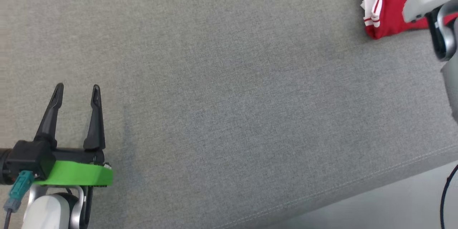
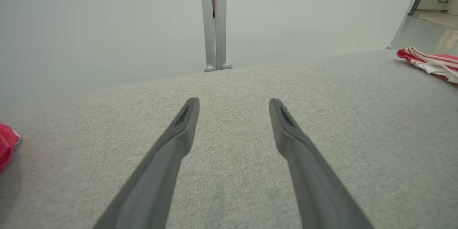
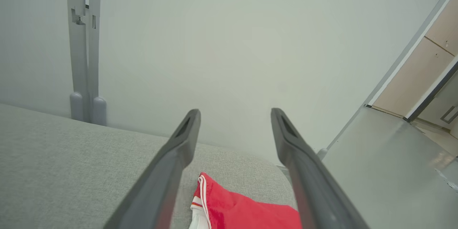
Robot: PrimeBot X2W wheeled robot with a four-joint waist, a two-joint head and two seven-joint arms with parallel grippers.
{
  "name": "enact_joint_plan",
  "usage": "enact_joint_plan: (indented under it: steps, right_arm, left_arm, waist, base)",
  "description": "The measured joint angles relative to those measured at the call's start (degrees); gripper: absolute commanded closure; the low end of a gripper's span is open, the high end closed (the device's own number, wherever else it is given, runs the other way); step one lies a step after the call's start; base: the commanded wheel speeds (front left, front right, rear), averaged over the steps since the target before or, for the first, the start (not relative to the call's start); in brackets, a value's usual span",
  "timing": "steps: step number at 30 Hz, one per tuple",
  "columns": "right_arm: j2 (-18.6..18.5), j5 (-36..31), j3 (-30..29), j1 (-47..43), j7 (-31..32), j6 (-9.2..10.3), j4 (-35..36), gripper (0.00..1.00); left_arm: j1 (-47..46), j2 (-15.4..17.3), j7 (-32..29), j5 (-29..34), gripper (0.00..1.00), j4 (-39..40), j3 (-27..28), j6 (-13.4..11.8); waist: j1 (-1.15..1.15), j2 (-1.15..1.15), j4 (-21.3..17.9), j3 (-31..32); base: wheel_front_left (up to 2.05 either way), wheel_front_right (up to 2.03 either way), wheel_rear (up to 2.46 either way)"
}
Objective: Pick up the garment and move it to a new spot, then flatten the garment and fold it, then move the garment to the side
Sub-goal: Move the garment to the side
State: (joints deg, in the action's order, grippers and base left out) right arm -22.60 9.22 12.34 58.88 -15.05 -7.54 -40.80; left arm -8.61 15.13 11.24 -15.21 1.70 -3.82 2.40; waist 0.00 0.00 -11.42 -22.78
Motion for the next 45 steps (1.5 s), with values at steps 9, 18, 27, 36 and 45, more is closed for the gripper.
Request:
enact_joint_plan:
  steps: [9, 18, 27, 36, 45]
  right_arm:
    - [5.8, 1.9, -0.6, -14.4, 0.0, 0.0, 10.6, 0.0]
    - [10.0, 3.5, -2.9, -28.2, 0.0, 0.0, 16.3, 0.0]
    - [13.2, 3.3, -5.0, -38.2, 0.0, 0.01, 20.5, 0.0]
    - [16.6, 1.9, -8.0, -48.3, 0.0, 0.01, 26.8, 0.0]
    - [18.2, 1.0, -11.2, -54.8, 0.0, 0.01, 30.7, 0.0]
  left_arm:
    - [3.4, -1.4, 1.6, -1.7, 0.0, -4.3, 0.5, -1.1]
    - [4.9, -2.0, 2.2, -2.2, 0.0, -7.5, 0.3, -1.4]
    - [5.5, -2.8, 2.9, -2.7, 0.0, -10.9, 0.0, -1.5]
    - [5.3, -3.2, 3.3, -2.8, 0.0, -13.8, -0.5, -1.3]
    - [4.7, -3.1, 3.4, -3.0, 0.0, -14.9, -0.8, -1.1]
  waist:
    - [0.0, 0.0, 1.9, 7.9]
    - [0.0, 0.0, 4.4, 13.7]
    - [0.0, 0.0, 7.0, 17.0]
    - [0.0, 0.0, 9.7, 19.2]
    - [0.0, 0.0, 12.2, 20.7]
  base:
    - [0.0, 0.0, 0.0]
    - [0.0, 0.0, 0.0]
    - [0.0, 0.0, 0.0]
    - [0.0, 0.0, 0.0]
    - [0.0, 0.0, 0.0]
